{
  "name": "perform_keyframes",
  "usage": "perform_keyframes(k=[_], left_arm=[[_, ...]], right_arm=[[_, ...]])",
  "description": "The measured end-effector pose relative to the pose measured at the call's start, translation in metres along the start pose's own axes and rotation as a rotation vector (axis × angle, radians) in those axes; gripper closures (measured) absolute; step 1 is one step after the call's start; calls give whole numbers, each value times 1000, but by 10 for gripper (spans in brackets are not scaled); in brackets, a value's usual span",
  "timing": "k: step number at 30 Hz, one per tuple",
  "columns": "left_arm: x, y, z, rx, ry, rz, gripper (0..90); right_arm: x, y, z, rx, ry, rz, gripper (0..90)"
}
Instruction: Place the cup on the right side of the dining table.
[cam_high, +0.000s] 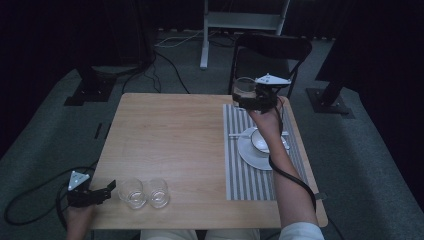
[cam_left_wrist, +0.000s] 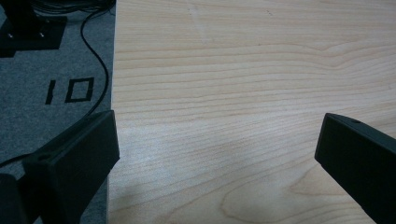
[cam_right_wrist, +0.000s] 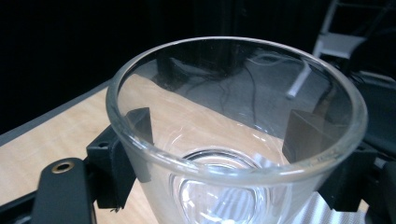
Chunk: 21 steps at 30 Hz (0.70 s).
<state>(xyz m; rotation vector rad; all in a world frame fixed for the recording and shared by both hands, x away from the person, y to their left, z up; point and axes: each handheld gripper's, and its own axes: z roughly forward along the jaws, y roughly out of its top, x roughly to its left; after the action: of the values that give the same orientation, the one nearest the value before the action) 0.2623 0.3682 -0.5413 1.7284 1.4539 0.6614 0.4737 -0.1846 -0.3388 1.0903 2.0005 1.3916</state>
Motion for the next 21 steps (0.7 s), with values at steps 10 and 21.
perform_keyframes(k=[10,21], left_arm=[[1,0,0,-2,-1,-7,2],[2,0,0,-6,-6,-16,2]], right_arm=[[-44,-12,44,117,-130,146,205],[-68,-58,101,321,-234,237,205]])
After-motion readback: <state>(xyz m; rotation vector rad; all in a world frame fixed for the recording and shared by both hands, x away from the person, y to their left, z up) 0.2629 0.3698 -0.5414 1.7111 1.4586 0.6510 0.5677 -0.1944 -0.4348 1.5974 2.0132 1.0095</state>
